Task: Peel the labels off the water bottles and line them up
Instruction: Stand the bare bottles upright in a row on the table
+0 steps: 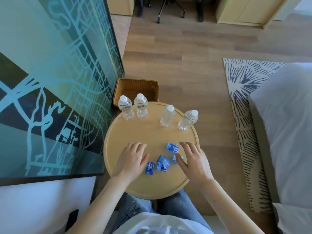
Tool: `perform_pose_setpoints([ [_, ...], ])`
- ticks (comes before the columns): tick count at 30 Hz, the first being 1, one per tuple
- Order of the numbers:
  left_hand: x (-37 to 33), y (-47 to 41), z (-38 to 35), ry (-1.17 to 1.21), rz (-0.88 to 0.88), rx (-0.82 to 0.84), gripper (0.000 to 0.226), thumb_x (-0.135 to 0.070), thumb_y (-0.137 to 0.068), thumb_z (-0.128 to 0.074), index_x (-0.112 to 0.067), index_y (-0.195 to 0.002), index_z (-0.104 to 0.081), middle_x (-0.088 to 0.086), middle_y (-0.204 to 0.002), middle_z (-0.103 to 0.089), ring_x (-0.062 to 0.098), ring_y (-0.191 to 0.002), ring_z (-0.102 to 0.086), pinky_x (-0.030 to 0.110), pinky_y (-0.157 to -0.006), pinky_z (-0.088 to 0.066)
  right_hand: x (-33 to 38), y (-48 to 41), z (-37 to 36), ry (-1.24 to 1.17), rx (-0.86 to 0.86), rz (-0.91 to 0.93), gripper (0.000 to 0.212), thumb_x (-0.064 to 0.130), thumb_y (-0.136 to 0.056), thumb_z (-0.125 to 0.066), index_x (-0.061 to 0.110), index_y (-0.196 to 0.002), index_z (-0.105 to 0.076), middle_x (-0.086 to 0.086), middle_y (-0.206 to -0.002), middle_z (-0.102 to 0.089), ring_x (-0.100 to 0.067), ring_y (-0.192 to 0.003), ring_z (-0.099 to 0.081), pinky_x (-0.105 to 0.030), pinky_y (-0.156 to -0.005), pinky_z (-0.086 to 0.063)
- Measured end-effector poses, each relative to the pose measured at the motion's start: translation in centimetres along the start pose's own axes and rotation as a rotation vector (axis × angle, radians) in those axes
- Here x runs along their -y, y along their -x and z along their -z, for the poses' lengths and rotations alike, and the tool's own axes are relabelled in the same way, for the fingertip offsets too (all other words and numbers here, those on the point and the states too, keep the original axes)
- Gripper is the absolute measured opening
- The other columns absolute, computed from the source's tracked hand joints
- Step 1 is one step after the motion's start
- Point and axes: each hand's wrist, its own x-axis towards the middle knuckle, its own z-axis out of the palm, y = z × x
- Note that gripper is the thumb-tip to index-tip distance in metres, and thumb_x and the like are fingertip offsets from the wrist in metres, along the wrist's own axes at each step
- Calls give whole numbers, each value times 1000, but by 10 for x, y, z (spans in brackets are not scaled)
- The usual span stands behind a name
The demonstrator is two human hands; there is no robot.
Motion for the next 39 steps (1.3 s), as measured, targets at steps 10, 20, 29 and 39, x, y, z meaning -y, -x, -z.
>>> perform_pose_setpoints([
  [10, -77, -70, -37, -22, 106, 34, 35, -23, -94, -69, 0, -120, -66, 13, -114, -70, 36, -103, -66, 44, -84, -57, -109, -39, 27, 0, 39, 2, 46, 28, -87, -76, 4, -124, -65, -12, -109, -70, -36, -94, -66, -42, -79, -55],
  [20, -82, -180, -43, 49, 253, -43, 88, -32, -86, -78, -9, -156, -30, 24, -156, -35, 40, -141, -40, 46, -106, -45, -137, -124, 24, -200, 162, -30, 95, 38, -79, -81, 27, -156, -27, -5, -157, -33, -31, -139, -38, -43, -98, -49],
  [29, -50, -216, -91, 468, 500, -56, 95, -26, -72, -91, -10, -148, -38, 12, -146, -46, 26, -133, -45, 17, -96, -28, -150, -162, -27, -294, 364, -145, 97, 37, -77, -84, 29, -154, -25, 2, -151, -39, -21, -134, -43, -33, -98, -45],
  [39, -34, -225, -117, 511, 554, -109, 75, -16, -68, -92, -14, -133, -54, 5, -128, -64, 21, -119, -59, 15, -89, -34, -160, -170, -51, -401, 357, -201, 65, 19, -74, -86, 27, -126, -49, 5, -115, -56, -14, -95, -51, -20, -75, -39],
])
